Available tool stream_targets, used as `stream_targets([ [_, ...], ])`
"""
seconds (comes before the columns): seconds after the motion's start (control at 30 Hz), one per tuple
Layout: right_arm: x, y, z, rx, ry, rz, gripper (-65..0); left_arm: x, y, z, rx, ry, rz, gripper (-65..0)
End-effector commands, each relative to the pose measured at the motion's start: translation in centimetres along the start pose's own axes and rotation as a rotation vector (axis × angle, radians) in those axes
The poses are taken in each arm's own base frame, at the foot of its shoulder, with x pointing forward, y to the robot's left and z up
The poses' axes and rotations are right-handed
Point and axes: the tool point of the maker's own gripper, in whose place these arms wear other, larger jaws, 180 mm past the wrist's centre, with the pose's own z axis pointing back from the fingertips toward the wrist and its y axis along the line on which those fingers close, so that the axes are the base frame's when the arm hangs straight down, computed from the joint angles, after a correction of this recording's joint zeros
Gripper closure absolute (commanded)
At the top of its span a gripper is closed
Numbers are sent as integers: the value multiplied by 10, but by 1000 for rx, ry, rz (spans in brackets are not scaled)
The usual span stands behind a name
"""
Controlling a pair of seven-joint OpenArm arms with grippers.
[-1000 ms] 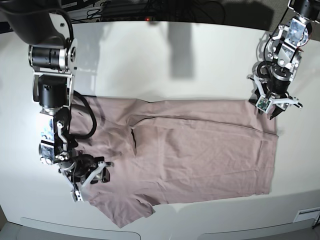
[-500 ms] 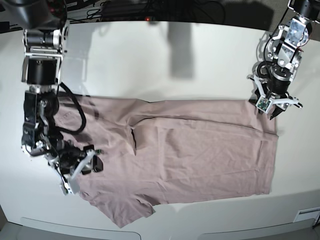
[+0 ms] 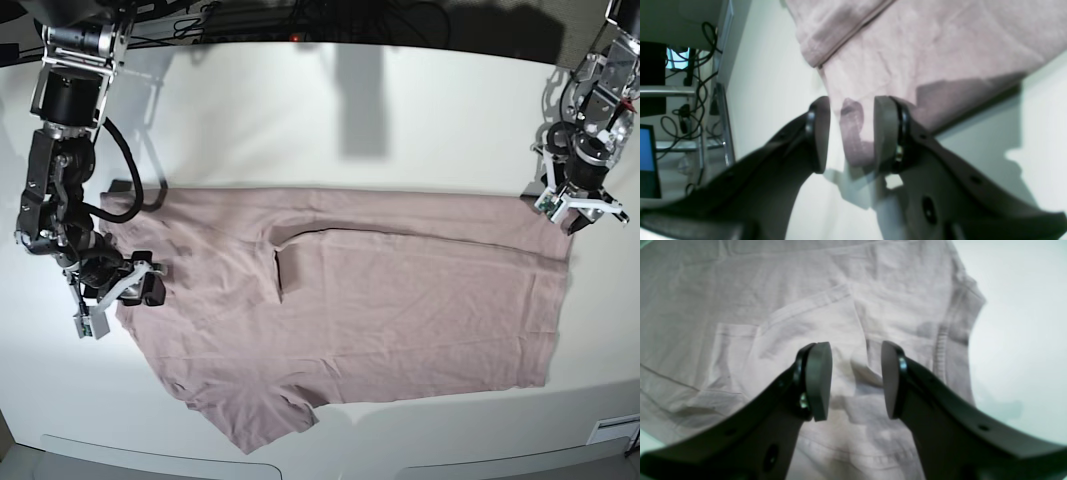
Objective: Fold the T-shirt properly
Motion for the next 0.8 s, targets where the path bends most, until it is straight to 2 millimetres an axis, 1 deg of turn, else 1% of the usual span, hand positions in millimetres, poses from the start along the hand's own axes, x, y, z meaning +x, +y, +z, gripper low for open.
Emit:
stream_targets([
  [0.0, 24, -3, 6, -3, -55, 27, -255, -2, 16, 0, 29, 0, -23, -215],
  [0.1, 23, -1, 5, 1, -50, 29, -255, 1, 23, 0, 64, -10, -21, -215],
  [0.23, 26, 4, 6, 20, -66, 21, -255, 15, 48, 4, 193, -49, -5, -215],
  [0.3, 30, 9, 9, 33, -76, 24, -255, 24, 54, 6, 218, -62, 56, -215],
  [0.4, 36, 15, 16, 33, -93, 59, -255, 43, 58, 10, 213, -90, 191, -215],
  [0.5, 32, 21, 22, 35, -95, 81, -255, 62, 59, 15, 185, -101, 315, -215],
  [0.53, 28, 22, 22, 36, -89, 80, -255, 67, 58, 16, 169, -97, 356, -215],
  [0.6, 16, 22, 22, 32, -73, 77, -255, 77, 48, 18, 104, -86, 440, -215],
  [0.7, -1, 21, 21, 10, -60, 89, -255, 94, 16, 18, -51, -102, 546, -215],
  [0.77, -9, 20, 21, -5, -42, 100, -255, 105, -3, 17, -113, -115, 601, -215],
])
